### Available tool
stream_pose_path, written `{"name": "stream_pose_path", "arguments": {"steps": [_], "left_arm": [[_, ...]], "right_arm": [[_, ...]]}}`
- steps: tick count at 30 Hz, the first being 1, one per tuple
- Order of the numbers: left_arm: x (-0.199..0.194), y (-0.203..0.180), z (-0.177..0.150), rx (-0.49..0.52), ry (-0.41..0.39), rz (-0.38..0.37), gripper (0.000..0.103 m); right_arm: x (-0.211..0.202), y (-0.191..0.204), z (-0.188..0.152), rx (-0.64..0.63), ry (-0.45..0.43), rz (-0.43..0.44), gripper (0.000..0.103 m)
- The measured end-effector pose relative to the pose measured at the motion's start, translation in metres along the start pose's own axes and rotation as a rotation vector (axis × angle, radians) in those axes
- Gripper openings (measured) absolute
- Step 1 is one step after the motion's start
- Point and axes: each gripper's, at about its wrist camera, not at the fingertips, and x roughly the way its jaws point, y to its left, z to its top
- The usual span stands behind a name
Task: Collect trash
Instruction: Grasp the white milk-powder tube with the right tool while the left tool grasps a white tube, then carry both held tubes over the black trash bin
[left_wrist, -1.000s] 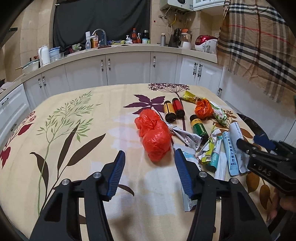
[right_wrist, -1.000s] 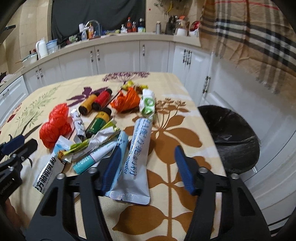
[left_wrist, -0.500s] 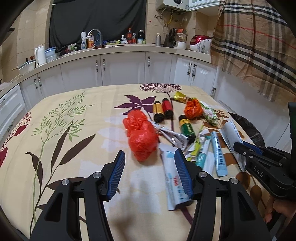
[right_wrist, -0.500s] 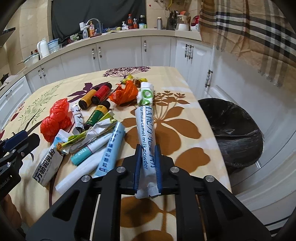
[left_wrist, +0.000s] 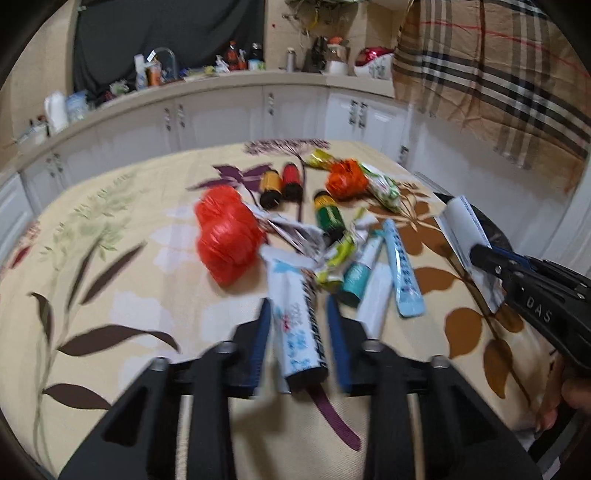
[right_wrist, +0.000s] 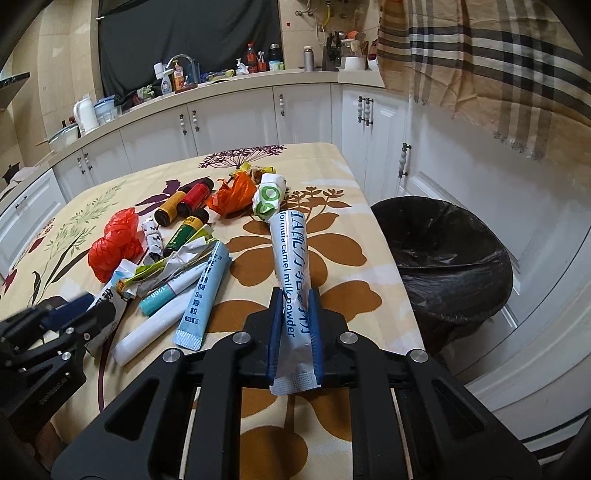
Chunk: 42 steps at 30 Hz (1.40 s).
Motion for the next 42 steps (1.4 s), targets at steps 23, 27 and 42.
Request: {"name": "stream_pose_path", "arguments": {"steps": [23,27,42], "left_arm": [[-0.031,-0.010,0.034,0.033,-0.164,0.003,0.010],[-0.025,-0.026,0.054,0.044,-0.192,-0.044,0.010],[0.017,-0.108,0.115,0.144,-0.259,-0.137,0.010]], "right_arm": [[-0.011,-0.017,0.024,0.014,-0.076,-0.029,0.014],[-0.011,-0.033,0.040,0.026,-0.107,-0.067,0.014],[-0.002,-0.100,0.085,0.075,-0.207,-0.210,0.014]]}}
